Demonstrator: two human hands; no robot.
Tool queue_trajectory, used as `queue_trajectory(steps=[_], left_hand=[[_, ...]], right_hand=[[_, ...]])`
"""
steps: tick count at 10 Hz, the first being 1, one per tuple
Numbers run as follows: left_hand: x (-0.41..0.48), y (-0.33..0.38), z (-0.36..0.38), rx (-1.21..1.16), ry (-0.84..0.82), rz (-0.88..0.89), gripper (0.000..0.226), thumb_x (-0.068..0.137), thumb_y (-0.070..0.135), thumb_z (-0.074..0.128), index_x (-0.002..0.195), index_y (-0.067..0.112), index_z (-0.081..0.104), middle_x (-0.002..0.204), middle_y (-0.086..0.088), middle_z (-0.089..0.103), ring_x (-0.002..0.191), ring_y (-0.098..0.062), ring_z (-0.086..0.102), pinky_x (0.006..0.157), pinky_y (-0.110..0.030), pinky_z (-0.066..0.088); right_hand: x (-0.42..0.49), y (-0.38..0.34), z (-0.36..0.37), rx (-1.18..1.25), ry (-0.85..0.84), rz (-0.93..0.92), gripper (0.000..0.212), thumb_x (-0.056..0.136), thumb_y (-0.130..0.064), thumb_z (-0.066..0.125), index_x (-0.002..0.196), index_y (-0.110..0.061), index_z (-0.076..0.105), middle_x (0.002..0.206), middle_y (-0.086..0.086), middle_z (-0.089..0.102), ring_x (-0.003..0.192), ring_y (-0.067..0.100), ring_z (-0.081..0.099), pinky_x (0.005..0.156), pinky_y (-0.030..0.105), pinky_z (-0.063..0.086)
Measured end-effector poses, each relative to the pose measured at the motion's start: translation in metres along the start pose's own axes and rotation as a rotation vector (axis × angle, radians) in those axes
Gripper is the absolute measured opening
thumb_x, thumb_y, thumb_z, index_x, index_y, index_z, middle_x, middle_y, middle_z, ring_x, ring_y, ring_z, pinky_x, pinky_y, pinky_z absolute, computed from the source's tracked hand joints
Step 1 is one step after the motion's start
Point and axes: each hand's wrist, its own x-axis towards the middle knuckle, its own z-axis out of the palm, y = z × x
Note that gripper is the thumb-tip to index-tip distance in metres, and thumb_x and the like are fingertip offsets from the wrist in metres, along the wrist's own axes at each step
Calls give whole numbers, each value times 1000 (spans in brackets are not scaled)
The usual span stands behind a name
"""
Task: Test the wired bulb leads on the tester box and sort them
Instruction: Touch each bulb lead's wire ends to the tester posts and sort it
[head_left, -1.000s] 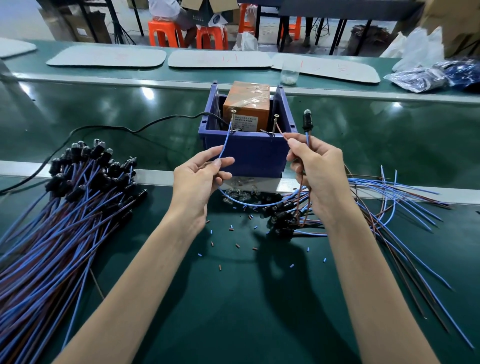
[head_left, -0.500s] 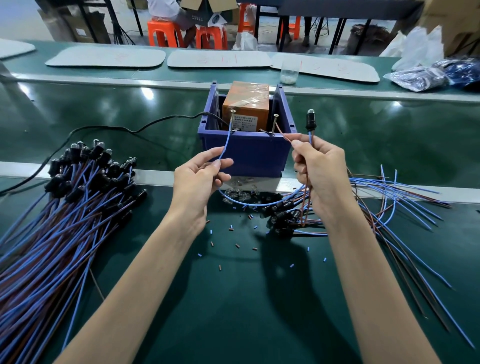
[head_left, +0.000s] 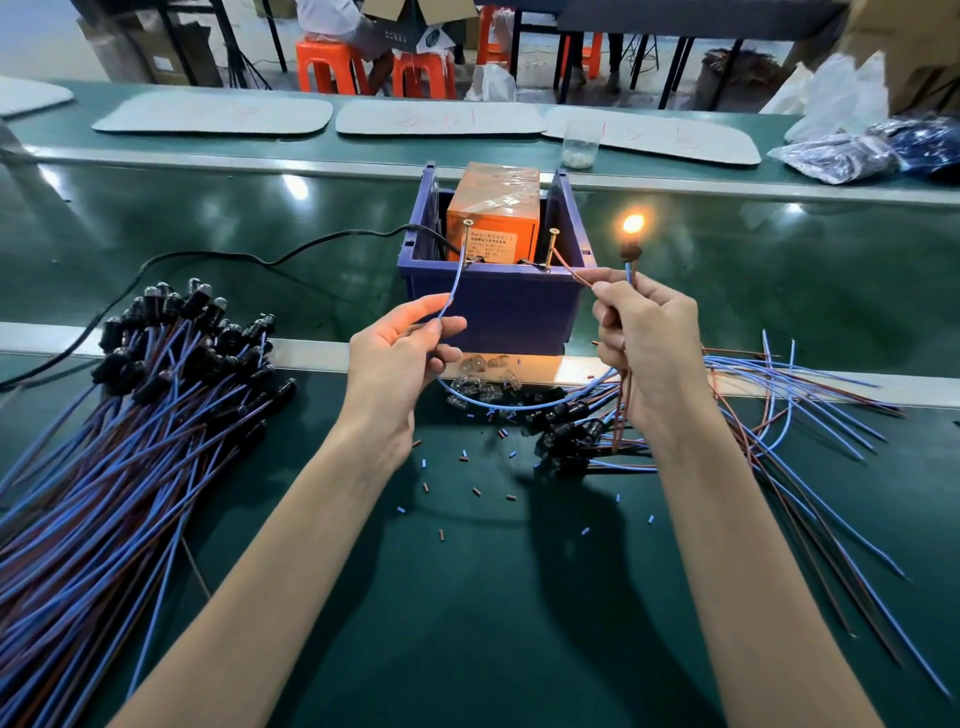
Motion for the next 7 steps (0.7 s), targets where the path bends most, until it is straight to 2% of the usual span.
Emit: queue_trajectory(steps=[7], left_hand=[[0,0,0,45,2,3,32,95,-1,48,93,22,69,73,9,73,50,0,54,53,-10,44]], right_hand=[[0,-2,-1,-5,-25,3,26,93,0,47,87,-10,70,52,-7,42,37,2,29,34,12,23]])
